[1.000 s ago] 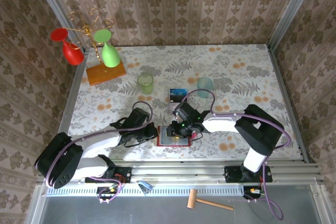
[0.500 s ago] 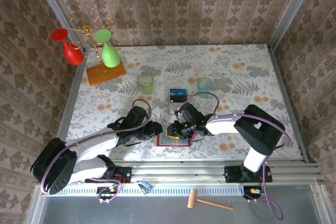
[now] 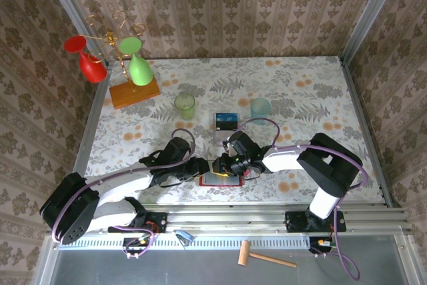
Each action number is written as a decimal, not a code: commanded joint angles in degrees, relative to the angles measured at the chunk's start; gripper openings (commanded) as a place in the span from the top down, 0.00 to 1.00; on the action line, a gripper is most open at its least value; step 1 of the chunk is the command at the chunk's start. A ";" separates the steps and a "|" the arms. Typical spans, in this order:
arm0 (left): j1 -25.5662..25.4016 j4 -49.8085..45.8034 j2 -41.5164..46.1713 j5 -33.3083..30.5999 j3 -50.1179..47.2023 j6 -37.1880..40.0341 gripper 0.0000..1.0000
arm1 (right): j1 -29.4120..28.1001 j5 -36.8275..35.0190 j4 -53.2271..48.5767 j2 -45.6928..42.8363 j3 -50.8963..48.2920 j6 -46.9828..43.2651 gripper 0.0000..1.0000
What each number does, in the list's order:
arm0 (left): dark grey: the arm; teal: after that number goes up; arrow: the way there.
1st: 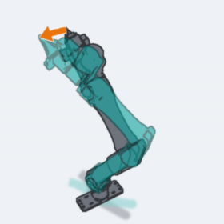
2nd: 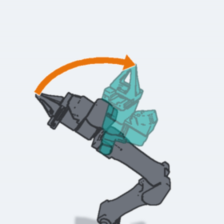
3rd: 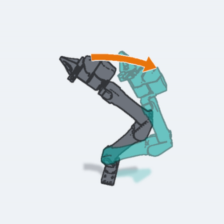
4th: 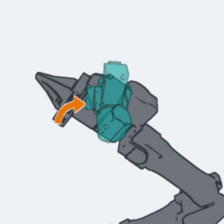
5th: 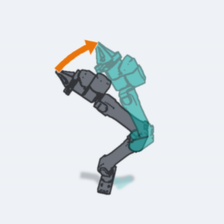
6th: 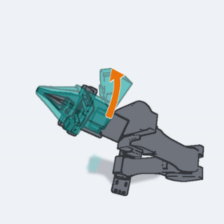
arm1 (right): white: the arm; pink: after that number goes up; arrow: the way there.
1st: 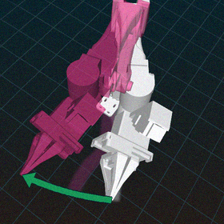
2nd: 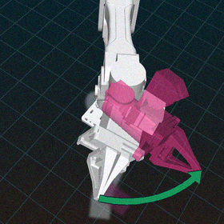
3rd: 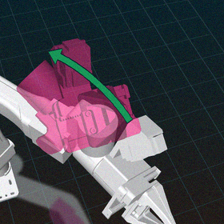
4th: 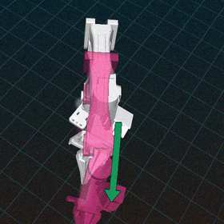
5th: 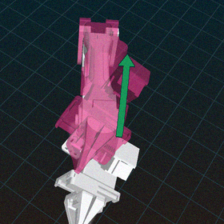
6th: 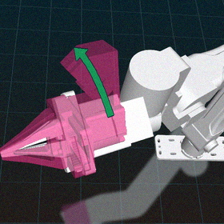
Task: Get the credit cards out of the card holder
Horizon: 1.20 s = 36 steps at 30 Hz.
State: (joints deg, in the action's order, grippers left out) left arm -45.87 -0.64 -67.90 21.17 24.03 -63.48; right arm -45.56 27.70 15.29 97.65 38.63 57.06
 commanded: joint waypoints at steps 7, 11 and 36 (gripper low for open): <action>-1.03 0.71 -2.65 1.24 -0.74 -1.44 0.65 | 0.42 -1.69 -3.12 1.16 -1.87 0.16 0.72; -1.32 1.74 -3.46 1.33 -0.82 -1.81 0.67 | 0.48 -1.76 -3.34 0.99 -1.89 0.05 0.72; -1.69 -1.05 -0.58 -0.95 -1.71 -2.08 0.71 | 0.58 -1.55 -3.60 1.40 -1.76 -0.05 0.72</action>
State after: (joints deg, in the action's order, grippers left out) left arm -47.22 0.51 -70.28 21.17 22.98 -65.41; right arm -45.52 27.77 15.57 97.65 38.50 57.06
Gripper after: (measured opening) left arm 0.290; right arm 0.277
